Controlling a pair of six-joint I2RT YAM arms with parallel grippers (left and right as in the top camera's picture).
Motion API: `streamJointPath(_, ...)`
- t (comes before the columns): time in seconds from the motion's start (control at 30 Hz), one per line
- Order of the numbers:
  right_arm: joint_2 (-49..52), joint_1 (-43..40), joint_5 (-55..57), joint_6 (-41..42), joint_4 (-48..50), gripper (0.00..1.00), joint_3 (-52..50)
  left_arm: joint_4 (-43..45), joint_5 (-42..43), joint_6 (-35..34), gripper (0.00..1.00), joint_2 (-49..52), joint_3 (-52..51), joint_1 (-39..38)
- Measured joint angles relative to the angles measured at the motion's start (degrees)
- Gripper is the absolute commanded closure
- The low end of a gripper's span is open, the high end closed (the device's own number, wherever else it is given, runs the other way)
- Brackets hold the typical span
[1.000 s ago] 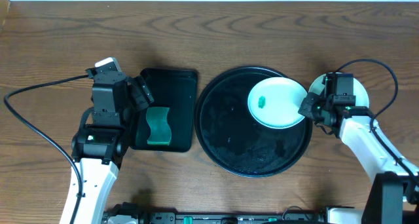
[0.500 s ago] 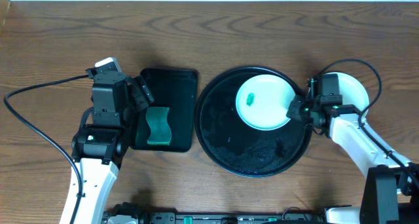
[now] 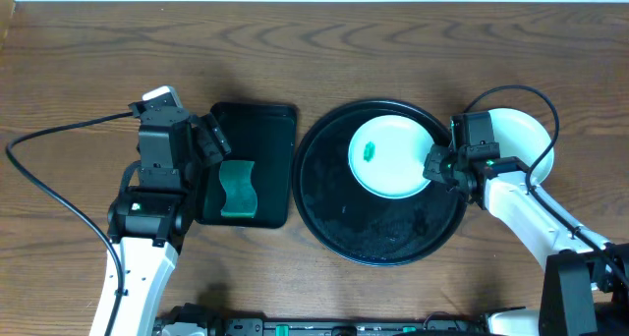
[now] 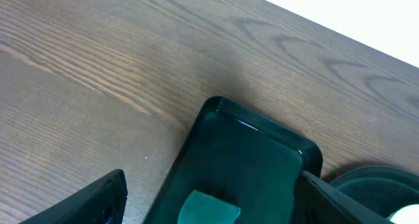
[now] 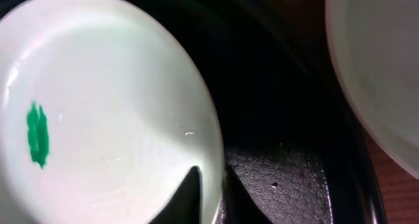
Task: Clean dirty plates on tray and stack at the side
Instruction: 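Slide the plate with the right gripper toward the round tray's center, then hold the plate steady on the round tray with the right gripper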
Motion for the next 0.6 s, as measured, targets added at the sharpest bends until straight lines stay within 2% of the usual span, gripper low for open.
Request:
streamJointPath(0.17,0.0,0.0,0.09,0.09,0.46,0.6,-0.09,0.0,-0.02,0.0,0.18,0.0,0.0,0.0)
streamJointPath(0.23,0.0,0.0,0.15,-0.61,1.33,0.58,-0.26,0.0,0.0,0.0,0.18,0.0,0.0,0.0)
streamJointPath(0.3,0.0,0.0,0.17,-1.81,2.27,0.59,-0.39,0.0,0.0,0.0,0.18,0.0,0.0,0.0)
streamJointPath(0.5,0.0,0.0,0.15,-4.63,3.41,0.76,-0.44,0.0,0.0,0.0,0.18,0.0,0.0,0.0)
streamJointPath(0.6,0.02,0.0,0.15,-5.16,3.8,0.76,-0.46,0.0,0.0,0.0,0.18,0.0,0.0,0.0)
